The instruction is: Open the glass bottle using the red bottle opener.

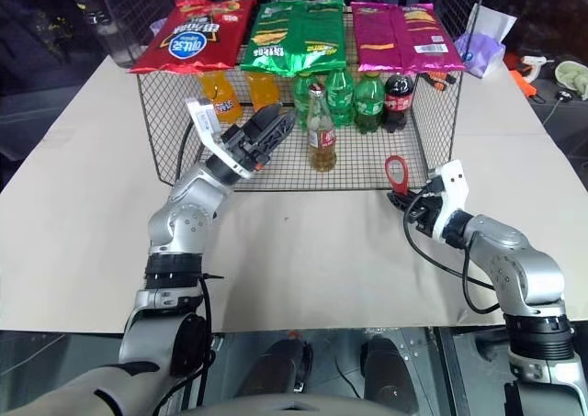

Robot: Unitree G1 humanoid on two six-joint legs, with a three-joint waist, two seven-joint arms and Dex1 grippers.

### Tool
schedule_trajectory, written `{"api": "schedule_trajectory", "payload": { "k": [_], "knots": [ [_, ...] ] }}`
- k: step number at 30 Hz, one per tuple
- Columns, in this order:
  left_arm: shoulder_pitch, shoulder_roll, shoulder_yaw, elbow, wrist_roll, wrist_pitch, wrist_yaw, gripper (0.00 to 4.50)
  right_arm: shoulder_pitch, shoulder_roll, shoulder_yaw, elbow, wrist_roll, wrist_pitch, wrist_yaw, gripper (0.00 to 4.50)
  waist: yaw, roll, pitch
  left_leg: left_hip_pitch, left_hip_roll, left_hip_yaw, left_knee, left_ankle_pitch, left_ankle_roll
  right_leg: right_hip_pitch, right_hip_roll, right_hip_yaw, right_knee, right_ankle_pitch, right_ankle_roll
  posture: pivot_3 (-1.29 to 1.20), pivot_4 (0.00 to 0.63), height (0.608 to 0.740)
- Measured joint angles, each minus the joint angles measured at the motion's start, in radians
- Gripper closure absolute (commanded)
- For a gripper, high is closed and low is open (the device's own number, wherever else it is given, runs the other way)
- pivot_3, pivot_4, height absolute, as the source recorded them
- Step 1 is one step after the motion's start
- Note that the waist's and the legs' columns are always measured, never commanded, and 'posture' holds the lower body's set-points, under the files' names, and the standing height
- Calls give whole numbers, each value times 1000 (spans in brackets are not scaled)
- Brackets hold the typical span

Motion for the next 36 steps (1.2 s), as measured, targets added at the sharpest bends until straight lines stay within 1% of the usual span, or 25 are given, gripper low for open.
{"api": "schedule_trajectory", "payload": {
  "k": [5,8,21,28,36],
  "knots": [
    [-96,-8,-68,231,197,-235,29,1008,-2,29,-9,6,-6,-33,-22,4500,1,0,0,0,-1,0,0,0,0,0,0,-1,0,0,0,0,150,740],
    [-130,-29,-89,330,240,-315,15,1008,1,34,-12,6,-13,-39,-32,4500,1,0,0,-2,-1,-1,0,0,0,-1,0,-1,0,0,0,0,150,740],
    [-264,-84,-94,632,305,-445,-9,1008,35,51,-16,-18,-34,-66,-51,4500,0,0,0,-3,-3,-1,1,0,0,-2,0,-1,1,0,0,0,150,740],
    [-303,-97,-82,684,313,-502,-1,1008,49,61,-14,-33,-45,-74,-53,4500,-1,0,0,-3,-3,-1,1,0,0,-2,0,-1,1,0,0,0,150,740],
    [-305,-91,-77,720,332,-512,0,1008,52,61,-14,-34,-49,-75,-52,4500,-2,0,0,-3,-4,-1,2,0,0,-2,0,-1,2,0,0,0,150,740]
  ]
}}
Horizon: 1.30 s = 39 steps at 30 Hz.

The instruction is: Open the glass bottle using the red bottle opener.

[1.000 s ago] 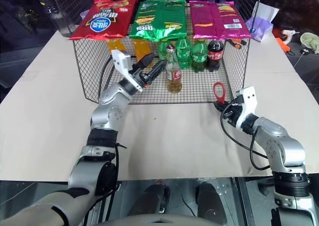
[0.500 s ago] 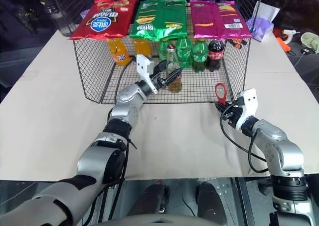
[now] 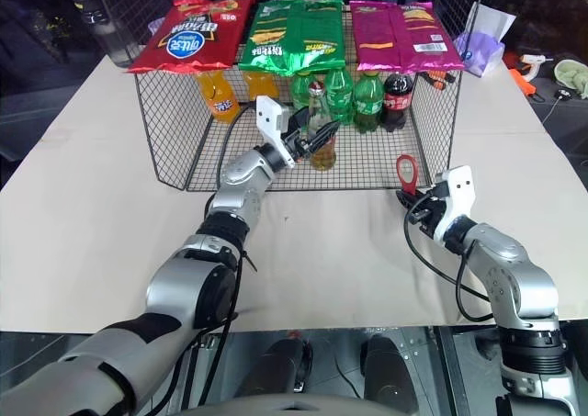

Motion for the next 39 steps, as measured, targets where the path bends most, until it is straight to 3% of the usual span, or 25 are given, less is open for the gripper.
{"api": "schedule_trajectory", "payload": {
  "k": [37,39],
  "knots": [
    [-60,-19,29,58,11,-76,-7,1008,6,19,17,0,-36,-25,-1,4500,-2,0,0,0,0,0,1,0,0,0,0,0,1,0,0,0,150,740],
    [-60,-19,30,61,11,-81,-5,1762,6,19,17,0,-37,-25,-1,4500,-2,0,0,0,0,0,1,0,0,0,0,0,1,0,0,0,150,740]
  ]
}}
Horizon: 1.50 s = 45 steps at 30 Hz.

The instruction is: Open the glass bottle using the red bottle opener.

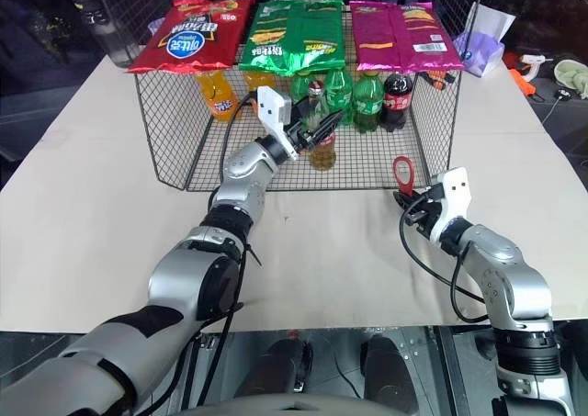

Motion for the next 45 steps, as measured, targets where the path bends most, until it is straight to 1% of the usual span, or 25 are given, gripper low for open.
{"api": "schedule_trajectory", "payload": {
  "k": [1,2,4,5,20,26,34,43,45],
  "knots": [
    [0,0,2,0,0,-9,3,2233,0,0,0,0,-2,-2,0,4500,0,0,0,0,0,0,0,0,0,0,0,0,0,0,0,0,150,740],
    [-4,-2,5,-1,-2,-17,3,2559,0,0,0,0,-2,-3,0,4500,0,0,0,0,0,0,0,0,0,0,0,0,0,0,0,0,150,740],
    [-21,-1,11,0,-2,-19,2,2893,0,-1,0,0,-6,-5,0,4500,2,0,0,0,0,0,1,0,0,0,0,0,0,0,0,0,150,740],
    [-24,-1,10,1,1,-19,2,2945,0,-1,0,0,-6,-5,0,4500,1,0,0,0,0,0,1,0,0,0,0,0,0,0,0,0,150,740],
    [-14,-3,10,-10,8,-33,-10,2951,-3,-7,2,0,-28,-15,4,4500,0,0,0,0,0,0,1,0,0,0,0,0,1,0,0,0,150,740],
    [56,-3,6,-139,-1,5,-9,2951,-4,-6,12,1,-34,-19,5,4500,-1,0,0,0,1,0,1,0,0,0,0,0,1,0,0,0,150,740],
    [96,-2,-2,-272,-11,69,8,2951,-14,-1,24,18,-38,-22,16,4500,-1,0,0,0,1,0,1,0,0,0,0,0,1,0,0,0,150,740],
    [117,-1,-9,-325,-11,109,23,2951,-19,2,40,22,-41,-28,21,4500,-1,0,0,0,1,0,1,0,0,0,0,0,1,0,0,0,150,740],
    [141,-2,-11,-368,-13,125,24,2951,-19,2,40,22,-42,-32,22,4500,-2,0,0,0,1,0,1,0,0,0,0,0,1,0,0,0,150,740]
  ]
}}
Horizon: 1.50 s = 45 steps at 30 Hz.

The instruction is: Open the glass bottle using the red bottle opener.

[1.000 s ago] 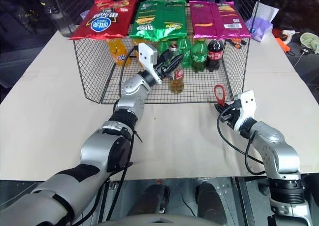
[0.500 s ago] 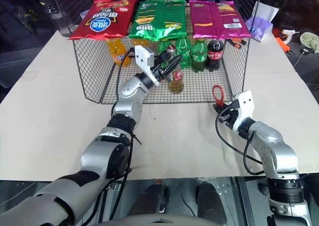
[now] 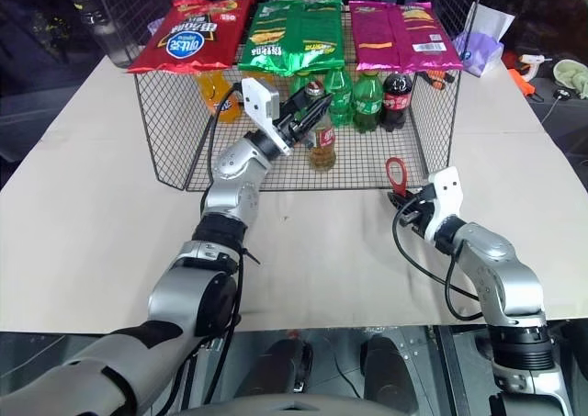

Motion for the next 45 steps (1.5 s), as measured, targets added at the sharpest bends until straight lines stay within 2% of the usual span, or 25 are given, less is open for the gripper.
{"api": "schedule_trajectory", "payload": {
  "k": [17,27,33,45],
  "knots": [
    [150,26,-39,-362,-44,203,39,2951,1,7,12,0,-2,-8,1,4500,1,0,0,0,1,0,0,0,0,0,0,0,0,0,0,0,150,740],
    [282,77,-68,-614,-86,367,65,2951,2,8,15,0,-7,-10,1,4500,2,0,0,0,1,0,0,0,0,0,0,0,0,0,0,0,150,740],
    [379,115,-67,-795,-157,498,95,2951,9,12,18,1,-10,-11,1,4500,2,0,0,0,2,0,0,0,0,0,0,1,0,0,0,0,150,740],
    [486,168,-86,-893,-196,560,89,2951,14,26,21,1,-22,-14,2,4500,3,1,0,0,2,1,0,0,0,0,0,1,0,0,0,0,150,740]
  ]
}}
